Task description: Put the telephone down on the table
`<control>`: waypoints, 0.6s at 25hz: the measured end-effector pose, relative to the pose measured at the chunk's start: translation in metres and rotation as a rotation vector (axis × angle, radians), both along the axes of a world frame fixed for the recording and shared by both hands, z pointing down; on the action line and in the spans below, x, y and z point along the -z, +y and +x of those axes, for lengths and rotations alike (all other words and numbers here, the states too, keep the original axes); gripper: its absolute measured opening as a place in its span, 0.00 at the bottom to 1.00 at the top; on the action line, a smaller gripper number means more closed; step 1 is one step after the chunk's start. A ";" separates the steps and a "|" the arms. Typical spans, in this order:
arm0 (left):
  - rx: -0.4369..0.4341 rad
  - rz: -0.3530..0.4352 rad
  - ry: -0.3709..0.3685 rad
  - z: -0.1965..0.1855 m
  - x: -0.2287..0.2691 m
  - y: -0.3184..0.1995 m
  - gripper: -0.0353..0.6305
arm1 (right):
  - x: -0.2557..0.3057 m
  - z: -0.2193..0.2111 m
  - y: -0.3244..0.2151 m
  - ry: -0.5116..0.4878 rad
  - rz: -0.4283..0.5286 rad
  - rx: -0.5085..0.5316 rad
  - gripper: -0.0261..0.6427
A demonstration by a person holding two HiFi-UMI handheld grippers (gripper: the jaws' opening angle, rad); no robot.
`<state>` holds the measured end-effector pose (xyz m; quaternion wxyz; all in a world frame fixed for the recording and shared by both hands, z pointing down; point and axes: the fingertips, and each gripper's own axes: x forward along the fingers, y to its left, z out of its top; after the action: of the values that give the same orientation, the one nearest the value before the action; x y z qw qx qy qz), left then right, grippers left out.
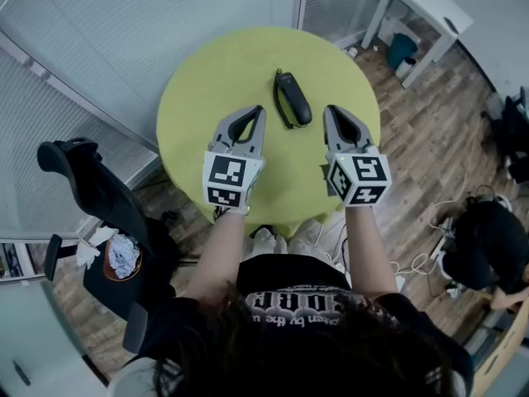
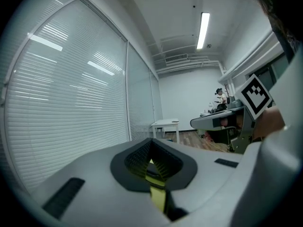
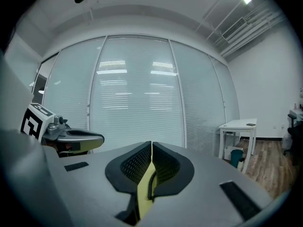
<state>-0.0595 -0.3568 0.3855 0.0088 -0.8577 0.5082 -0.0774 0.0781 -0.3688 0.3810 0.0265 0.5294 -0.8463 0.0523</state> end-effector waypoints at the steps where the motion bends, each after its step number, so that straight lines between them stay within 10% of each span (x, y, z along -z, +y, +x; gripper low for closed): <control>1: 0.002 0.002 0.000 0.001 0.001 0.002 0.05 | 0.002 0.002 0.003 -0.001 0.007 -0.002 0.09; 15: 0.007 0.037 -0.007 0.014 0.017 0.025 0.05 | 0.016 0.015 0.031 0.000 0.046 0.003 0.08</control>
<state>-0.0456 -0.3320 0.3684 0.0261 -0.8552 0.5127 -0.0711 0.0933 -0.3382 0.3651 0.0144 0.5285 -0.8481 0.0330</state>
